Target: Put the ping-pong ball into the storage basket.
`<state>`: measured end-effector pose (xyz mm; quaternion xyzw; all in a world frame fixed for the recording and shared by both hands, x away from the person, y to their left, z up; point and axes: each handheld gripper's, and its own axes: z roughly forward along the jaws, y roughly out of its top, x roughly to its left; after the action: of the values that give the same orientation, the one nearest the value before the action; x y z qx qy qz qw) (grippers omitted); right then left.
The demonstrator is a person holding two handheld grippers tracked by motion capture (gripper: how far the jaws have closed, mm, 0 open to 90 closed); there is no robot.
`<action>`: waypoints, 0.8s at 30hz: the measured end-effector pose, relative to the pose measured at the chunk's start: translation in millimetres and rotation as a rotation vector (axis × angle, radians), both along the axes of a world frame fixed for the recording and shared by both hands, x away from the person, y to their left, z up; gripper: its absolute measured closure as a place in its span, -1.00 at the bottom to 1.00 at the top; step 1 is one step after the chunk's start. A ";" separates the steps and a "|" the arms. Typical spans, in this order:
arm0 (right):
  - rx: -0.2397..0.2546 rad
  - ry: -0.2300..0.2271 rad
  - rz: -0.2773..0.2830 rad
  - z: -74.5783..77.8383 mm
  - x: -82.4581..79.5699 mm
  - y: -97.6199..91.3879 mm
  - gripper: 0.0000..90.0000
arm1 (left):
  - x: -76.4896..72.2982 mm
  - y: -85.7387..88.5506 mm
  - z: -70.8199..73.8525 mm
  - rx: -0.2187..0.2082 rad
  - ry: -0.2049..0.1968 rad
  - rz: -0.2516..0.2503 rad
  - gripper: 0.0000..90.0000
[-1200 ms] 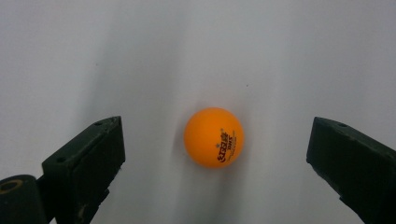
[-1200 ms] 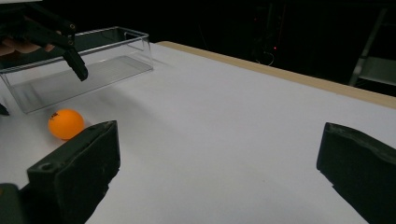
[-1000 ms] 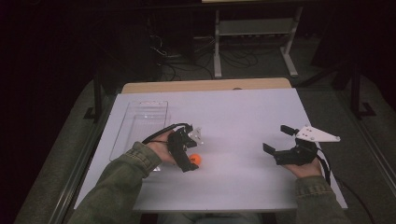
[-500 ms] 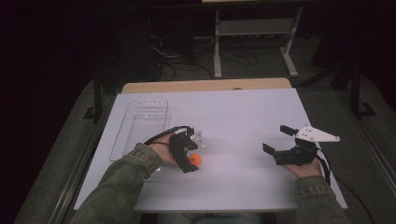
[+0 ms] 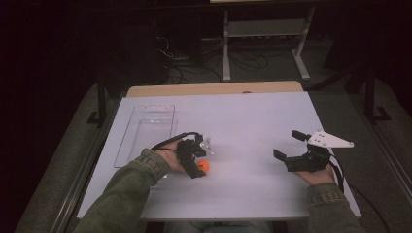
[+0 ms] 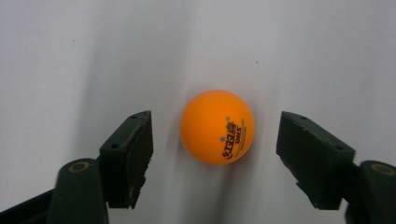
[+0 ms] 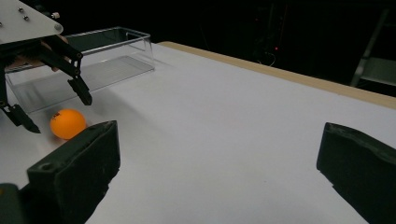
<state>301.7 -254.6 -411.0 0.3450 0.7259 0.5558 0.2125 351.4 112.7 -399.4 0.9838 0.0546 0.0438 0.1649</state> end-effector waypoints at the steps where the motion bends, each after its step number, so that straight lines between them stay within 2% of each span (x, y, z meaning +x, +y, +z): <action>1: -0.001 0.000 0.000 -0.1 0.0 0.1 -1.00 | 0.2 0.1 0.0 0.002 0.001 0.000 -0.35; 5: -0.003 0.000 0.000 -0.2 0.2 0.2 -1.00 | 0.4 -0.2 -1.0 0.008 -0.008 0.002 -0.27; 17: 0.001 0.000 0.001 0.1 0.0 -0.1 -1.00 | 0.8 -1.5 -2.4 0.023 -0.002 -0.005 0.12; 24: -0.001 0.001 0.001 -0.1 0.1 0.0 -1.00 | 1.1 -1.7 -1.3 0.023 -0.004 -0.005 0.13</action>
<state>301.9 -254.6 -411.0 0.3447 0.7265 0.5553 0.2120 352.5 111.1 -400.7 0.9857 0.0512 0.0458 0.1540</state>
